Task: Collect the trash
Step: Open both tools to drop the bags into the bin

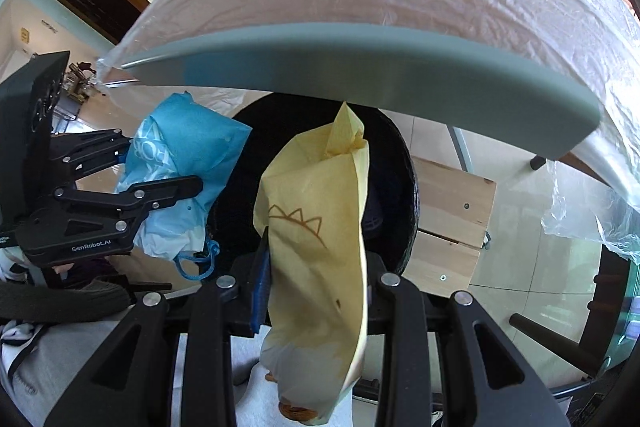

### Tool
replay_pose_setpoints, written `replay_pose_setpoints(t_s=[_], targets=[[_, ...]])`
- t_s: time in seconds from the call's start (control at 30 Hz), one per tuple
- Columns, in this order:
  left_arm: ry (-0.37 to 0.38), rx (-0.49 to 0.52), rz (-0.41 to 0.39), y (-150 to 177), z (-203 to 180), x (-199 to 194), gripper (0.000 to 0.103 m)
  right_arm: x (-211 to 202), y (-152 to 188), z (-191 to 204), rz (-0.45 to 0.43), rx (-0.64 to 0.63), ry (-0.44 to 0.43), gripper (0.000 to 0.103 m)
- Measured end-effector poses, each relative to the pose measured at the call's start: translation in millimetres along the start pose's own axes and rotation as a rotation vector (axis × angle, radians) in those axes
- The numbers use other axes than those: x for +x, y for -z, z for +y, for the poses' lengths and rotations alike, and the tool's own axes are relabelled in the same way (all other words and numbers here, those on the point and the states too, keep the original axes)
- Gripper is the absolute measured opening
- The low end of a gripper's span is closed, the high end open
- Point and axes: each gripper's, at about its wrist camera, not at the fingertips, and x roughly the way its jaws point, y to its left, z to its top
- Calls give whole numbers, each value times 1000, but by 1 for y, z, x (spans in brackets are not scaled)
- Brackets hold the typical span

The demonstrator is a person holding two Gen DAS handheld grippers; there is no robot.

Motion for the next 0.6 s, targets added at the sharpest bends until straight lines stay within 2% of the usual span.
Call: replay_pose_setpoints(t_s=[0.1,0.17,0.2,0.23,0.27,0.3,0.47,0.53,0.6], targets=[[-6,-1,4,-3,-1,6,47,8,-2,0,9,7,17,31],[6,-1,-9,-6,-2,6,57,10,-3,2,10,8,7,36],[21,-2,-8,-6,-3,5,67,11,-3,3,13,9,9,40],[24,-3,-9,-7,-3,4,73,11,-3,4,14,9,9,51],[17,-2,-14,-7,-3,2,76,9,-2,5,8,9,10,57],[9,-2,-19,-6,-3,0,78,5,-1,5,-1,9,12,65],[1,-34,-35,-7,6,-19,78,-22,3,8,-44,-23,59,66],[20,-45,-66,-5,9,-33,78,-45,3,14,-100,-58,79,66],[31,-41,-136,-8,9,-61,78,-78,-1,23,-202,-104,112,67]])
